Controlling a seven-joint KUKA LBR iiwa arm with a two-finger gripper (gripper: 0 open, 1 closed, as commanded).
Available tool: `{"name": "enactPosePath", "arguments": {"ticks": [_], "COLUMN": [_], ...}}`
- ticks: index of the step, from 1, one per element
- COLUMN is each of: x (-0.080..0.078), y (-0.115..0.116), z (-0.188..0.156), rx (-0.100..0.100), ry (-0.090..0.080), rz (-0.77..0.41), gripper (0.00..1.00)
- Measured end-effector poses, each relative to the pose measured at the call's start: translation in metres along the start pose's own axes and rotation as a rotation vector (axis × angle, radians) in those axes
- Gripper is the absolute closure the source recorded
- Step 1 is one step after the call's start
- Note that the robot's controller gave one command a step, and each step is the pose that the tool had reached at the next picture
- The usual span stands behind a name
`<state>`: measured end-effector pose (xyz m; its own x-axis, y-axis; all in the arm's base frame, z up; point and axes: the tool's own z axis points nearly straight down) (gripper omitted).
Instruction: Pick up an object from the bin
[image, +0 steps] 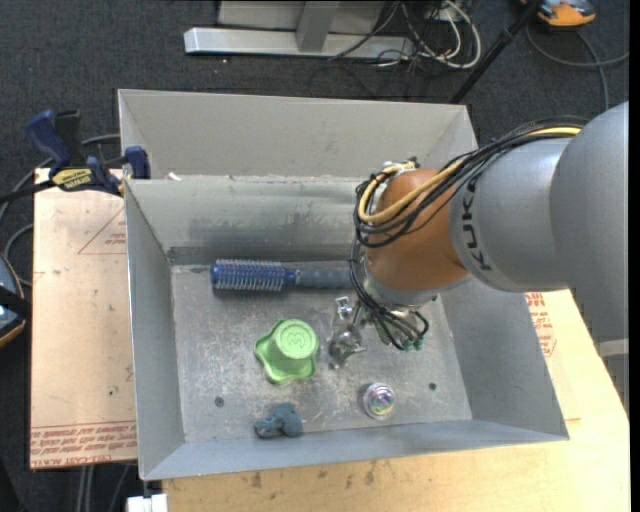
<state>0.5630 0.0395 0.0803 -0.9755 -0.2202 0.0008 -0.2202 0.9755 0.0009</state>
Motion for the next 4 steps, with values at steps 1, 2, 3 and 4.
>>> {"name": "enactPosePath", "arguments": {"ticks": [1,2,3,4], "x": [0.0,-0.058,-0.056,-0.056], "y": [0.0,0.042,0.041,0.041], "z": [0.0,-0.065,-0.063,-0.063], "rx": [0.0,-0.002,0.0,0.0], "ry": [0.0,-0.01,-0.004,-0.004], "rz": [0.0,0.214,0.215,0.215], "gripper": [0.0,0.0,1.0,0.0]}}
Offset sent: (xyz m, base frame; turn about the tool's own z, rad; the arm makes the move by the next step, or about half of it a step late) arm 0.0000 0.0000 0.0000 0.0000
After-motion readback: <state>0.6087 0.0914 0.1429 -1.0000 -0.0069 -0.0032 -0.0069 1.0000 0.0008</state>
